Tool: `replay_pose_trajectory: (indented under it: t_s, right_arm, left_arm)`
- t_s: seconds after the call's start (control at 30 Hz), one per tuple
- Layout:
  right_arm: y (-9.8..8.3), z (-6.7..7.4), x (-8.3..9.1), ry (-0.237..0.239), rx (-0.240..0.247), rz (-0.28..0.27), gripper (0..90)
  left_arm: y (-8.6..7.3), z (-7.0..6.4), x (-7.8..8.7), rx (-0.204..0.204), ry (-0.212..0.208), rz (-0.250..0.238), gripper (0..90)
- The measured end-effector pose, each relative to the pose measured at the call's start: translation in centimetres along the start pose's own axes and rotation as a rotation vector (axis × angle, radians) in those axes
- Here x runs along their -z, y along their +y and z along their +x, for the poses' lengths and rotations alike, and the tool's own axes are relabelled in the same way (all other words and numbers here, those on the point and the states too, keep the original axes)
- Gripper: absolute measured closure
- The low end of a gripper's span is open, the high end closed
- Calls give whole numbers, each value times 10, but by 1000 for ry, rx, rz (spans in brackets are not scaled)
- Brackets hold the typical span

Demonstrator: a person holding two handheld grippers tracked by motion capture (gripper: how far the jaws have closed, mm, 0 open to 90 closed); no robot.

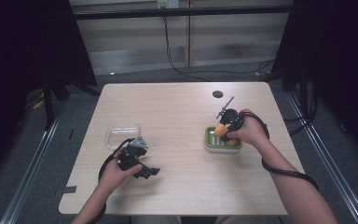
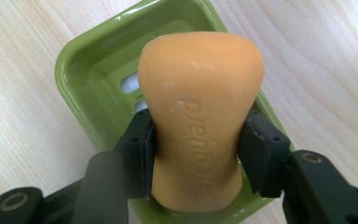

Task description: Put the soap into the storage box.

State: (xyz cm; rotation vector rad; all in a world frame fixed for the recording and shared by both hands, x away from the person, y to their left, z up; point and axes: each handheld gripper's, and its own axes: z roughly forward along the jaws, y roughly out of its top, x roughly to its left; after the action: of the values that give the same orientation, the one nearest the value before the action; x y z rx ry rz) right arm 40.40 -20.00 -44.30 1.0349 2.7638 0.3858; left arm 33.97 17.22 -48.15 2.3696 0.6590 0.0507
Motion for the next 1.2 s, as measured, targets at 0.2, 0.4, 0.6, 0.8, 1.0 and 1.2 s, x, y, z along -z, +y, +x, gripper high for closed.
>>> replay_pose_trajectory:
  t_s: [0.2, 0.4, 0.6, 0.8, 1.0, 1.2]
  right_arm:
    - [1, 0, -3, 5, -4, -1, 501]
    - [1, -2, -3, 12, -10, -1, 501]
    - [2, -2, -6, 19, -3, 1, 500]
    - [2, -3, -8, 27, 4, 0, 499]
    - [2, -1, -9, 22, 28, 13, 498]
    - [2, -1, -12, 26, 41, 20, 497]
  left_arm:
    - [0, 0, 0, 3, -5, -2, 20]
    - [0, 0, 0, -1, -5, 4, 20]
    - [0, 0, 0, 0, -2, 4, 21]
    - [0, 0, 1, -3, 1, 6, 21]
    - [0, 0, 0, -4, -2, 8, 22]
    - [0, 0, 1, -2, 3, 6, 22]
